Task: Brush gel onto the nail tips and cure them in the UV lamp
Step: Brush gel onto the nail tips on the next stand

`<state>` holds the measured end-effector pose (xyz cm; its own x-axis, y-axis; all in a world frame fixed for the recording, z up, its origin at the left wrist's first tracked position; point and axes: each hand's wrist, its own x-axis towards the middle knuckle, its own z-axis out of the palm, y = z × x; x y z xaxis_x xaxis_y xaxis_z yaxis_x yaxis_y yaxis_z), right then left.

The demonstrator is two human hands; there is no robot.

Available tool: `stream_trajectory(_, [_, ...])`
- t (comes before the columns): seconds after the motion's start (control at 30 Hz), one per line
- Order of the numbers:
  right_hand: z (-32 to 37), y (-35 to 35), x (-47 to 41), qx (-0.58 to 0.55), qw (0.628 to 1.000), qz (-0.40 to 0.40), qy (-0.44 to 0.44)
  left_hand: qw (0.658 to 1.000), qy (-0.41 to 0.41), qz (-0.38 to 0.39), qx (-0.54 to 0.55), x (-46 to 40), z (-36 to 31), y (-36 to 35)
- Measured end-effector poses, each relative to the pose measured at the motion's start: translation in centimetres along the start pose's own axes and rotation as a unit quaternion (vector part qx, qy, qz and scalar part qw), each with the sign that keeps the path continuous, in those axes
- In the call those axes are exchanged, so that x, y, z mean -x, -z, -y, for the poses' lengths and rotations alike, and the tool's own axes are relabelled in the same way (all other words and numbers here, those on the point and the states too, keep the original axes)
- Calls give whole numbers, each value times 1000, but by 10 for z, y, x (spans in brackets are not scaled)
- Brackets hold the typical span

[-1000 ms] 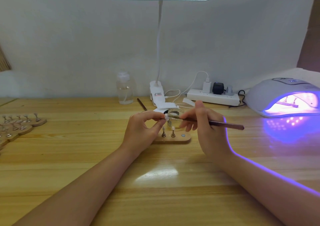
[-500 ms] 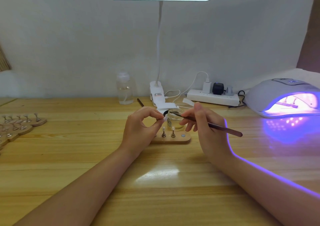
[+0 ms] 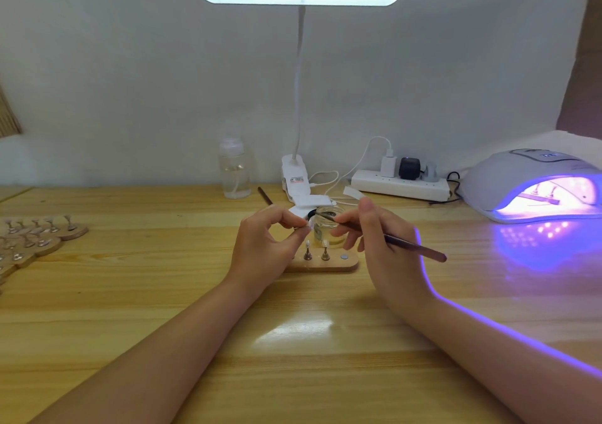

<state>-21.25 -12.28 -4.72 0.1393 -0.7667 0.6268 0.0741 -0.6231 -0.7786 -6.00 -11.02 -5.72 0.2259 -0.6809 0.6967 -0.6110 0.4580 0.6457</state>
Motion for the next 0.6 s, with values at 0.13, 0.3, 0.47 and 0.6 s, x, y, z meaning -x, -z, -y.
stream_trajectory(0.13, [2,-2,2,-33,999,12,-19,1000,0,1,-3,0,1,0])
stream_trajectory(0.3, [2,-3,2,-16,1000,15,-21,1000,0,2,-1,0,0,0])
stream_trajectory(0.47, [3,-3,5,-30,999,20,2,1000,22,13,8,0,-1,0])
stream_trajectory(0.6, [1,0,1,23,999,-5,44,999,30,20,8,0,-1,1])
